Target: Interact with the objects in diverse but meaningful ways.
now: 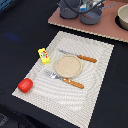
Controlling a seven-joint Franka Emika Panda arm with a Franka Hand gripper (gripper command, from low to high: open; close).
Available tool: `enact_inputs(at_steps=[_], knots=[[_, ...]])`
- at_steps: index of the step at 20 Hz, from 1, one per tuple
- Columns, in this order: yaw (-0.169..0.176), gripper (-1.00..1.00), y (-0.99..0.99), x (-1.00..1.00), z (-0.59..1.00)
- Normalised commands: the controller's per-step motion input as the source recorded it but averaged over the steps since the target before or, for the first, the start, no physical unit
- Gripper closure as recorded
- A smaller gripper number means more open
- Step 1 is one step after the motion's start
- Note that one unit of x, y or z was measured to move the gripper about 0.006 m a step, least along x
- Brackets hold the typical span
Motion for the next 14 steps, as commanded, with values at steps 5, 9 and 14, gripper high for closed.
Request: enact_inputs(at_steps=[5,9,14], knots=[[0.081,1.0,0.18,-0.69,0.11],[0.052,1.0,0.01,-0.53,0.04],[0.035,1.0,0.0,-0.35,-0.05]])
